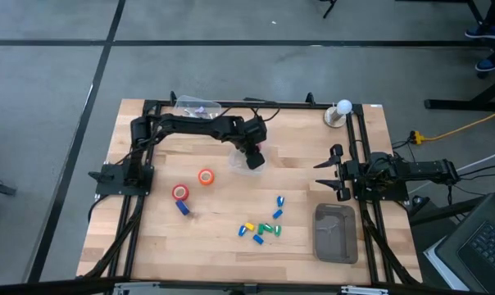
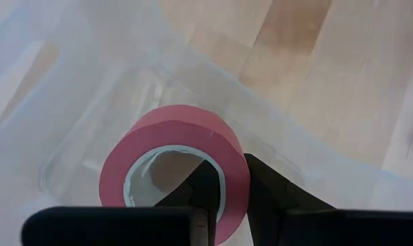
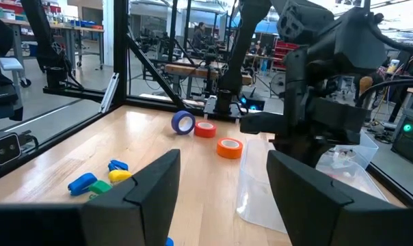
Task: Pick and place Stapler, Stapler remover, tape
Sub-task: Put the pink tape into the bottom transparent bin
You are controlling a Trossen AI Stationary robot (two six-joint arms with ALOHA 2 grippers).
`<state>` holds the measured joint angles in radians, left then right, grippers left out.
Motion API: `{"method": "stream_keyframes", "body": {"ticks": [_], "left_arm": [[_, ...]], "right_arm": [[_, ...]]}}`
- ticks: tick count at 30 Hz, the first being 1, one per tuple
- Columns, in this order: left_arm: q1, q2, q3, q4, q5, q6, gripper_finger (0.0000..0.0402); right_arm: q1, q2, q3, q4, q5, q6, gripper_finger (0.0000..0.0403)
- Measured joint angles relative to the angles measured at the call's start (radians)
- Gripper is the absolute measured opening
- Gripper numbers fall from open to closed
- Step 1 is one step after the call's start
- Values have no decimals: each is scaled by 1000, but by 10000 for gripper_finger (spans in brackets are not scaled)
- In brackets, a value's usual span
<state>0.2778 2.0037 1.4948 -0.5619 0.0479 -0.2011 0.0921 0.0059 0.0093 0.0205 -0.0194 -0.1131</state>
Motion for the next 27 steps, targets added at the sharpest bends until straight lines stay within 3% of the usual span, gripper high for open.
{"method": "stream_keyframes", "body": {"ticks": [12, 27], "left_arm": [[0, 2, 0, -10, -9, -44, 50], [0, 2, -1, -11, -11, -70, 108]], "right_arm": [[0, 0, 0, 0, 0, 0, 225], [0, 0, 0, 0, 0, 0, 225]]}}
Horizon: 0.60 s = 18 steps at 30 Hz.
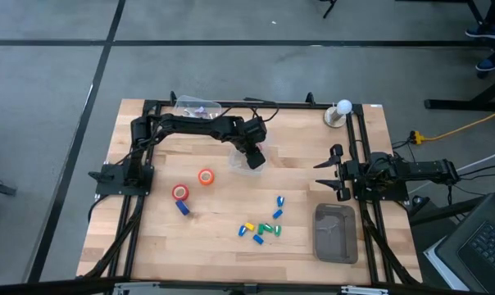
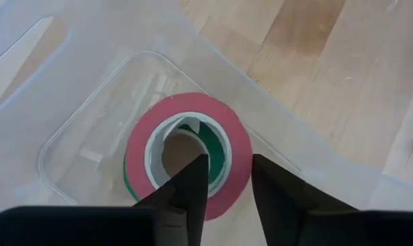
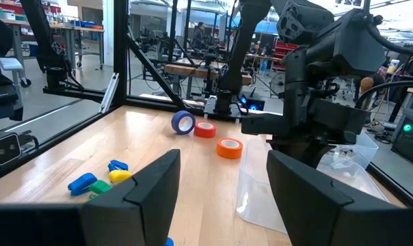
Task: Pick and place Stapler, Stapler remover, tape
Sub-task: Put the pink tape into the bottom transparent bin, then put the orange tape into the bottom transparent bin
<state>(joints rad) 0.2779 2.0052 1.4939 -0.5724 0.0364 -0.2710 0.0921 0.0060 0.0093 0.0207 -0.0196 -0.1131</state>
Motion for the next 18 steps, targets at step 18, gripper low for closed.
{"method": "stream_keyframes", "body": {"ticks": [18], "left_arm": [[-9, 0, 0, -7, -26, 73, 114]], "right_arm": [[0, 0, 0, 0, 0, 0, 225]]}}
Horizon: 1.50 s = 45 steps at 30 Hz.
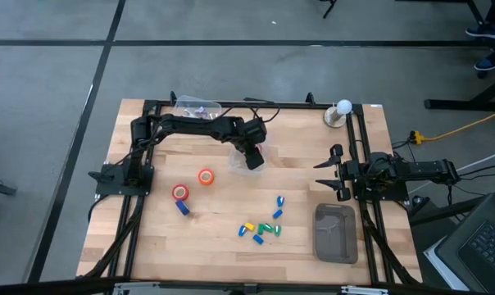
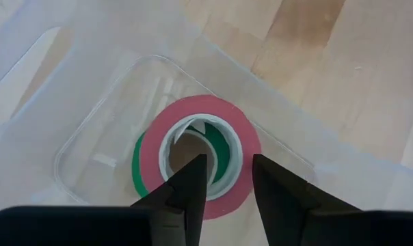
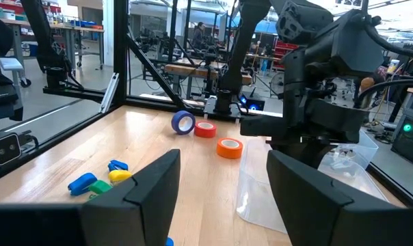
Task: Pick and place Stapler, Stapler remover, tape
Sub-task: Put the orange tape into the bottom transparent bin
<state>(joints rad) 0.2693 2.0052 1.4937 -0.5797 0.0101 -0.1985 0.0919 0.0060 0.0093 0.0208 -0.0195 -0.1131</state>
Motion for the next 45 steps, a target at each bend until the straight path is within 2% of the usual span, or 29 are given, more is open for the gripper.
{"method": "stream_keyframes", "body": {"ticks": [8, 15, 28, 36, 45], "left_arm": [[7, -64, -1, 16, 9, 9, 114], [4, -146, -1, -45, 17, 29, 114], [-80, -351, -1, -394, 16, 152, 114], [-174, -471, 0, -557, 11, 122, 113], [-257, -549, 0, -579, 8, 13, 113]], "right_arm": [[0, 0, 0, 0, 0, 0, 225], [0, 0, 0, 0, 0, 0, 225], [0, 0, 0, 0, 0, 0, 225], [0, 0, 0, 0, 0, 0, 225], [0, 0, 0, 0, 0, 0, 225]]}}
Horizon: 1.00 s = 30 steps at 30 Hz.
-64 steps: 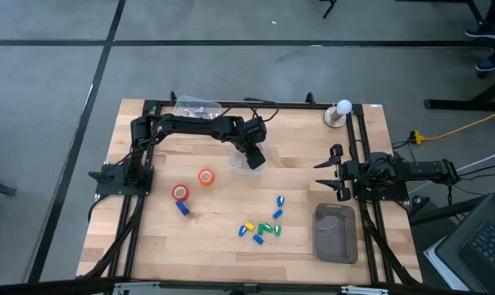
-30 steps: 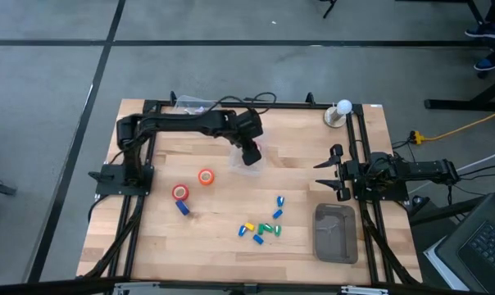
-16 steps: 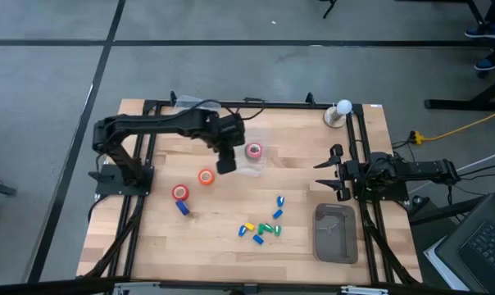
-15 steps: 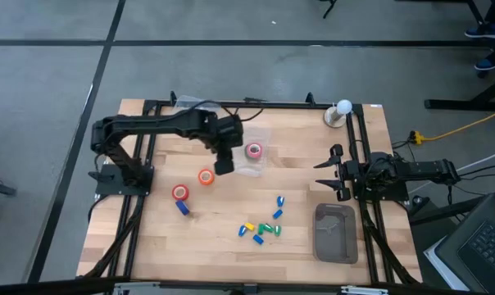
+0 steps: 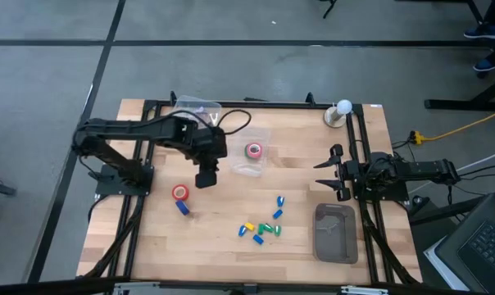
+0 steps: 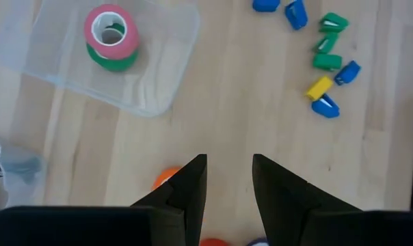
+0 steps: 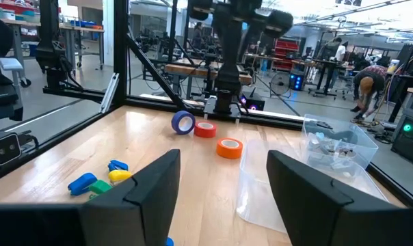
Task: Pick and place Stapler, Stapler remover, tape
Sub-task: Put the orange tape into the bottom transparent bin
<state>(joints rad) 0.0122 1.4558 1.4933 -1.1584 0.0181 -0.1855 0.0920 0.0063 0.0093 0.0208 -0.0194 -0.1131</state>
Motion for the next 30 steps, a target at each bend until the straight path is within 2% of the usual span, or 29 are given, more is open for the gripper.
{"method": "stream_keyframes", "body": {"ticks": [3, 8, 12, 17, 26, 30], "left_arm": [[-20, -6, 0, -7, -8, 1, 113], [-53, 0, -8, -15, -76, -8, 113], [-72, 3, -71, -5, -88, -14, 113], [-86, 4, -207, 54, -89, -20, 113], [-90, 4, -510, 329, -82, -89, 113], [-89, 4, -612, 435, -116, -122, 113]], "right_arm": [[0, 0, 0, 0, 0, 0, 225], [0, 0, 0, 0, 0, 0, 225], [0, 0, 0, 0, 0, 0, 225], [0, 0, 0, 0, 0, 0, 225], [0, 0, 0, 0, 0, 0, 225], [0, 0, 0, 0, 0, 0, 225]]}}
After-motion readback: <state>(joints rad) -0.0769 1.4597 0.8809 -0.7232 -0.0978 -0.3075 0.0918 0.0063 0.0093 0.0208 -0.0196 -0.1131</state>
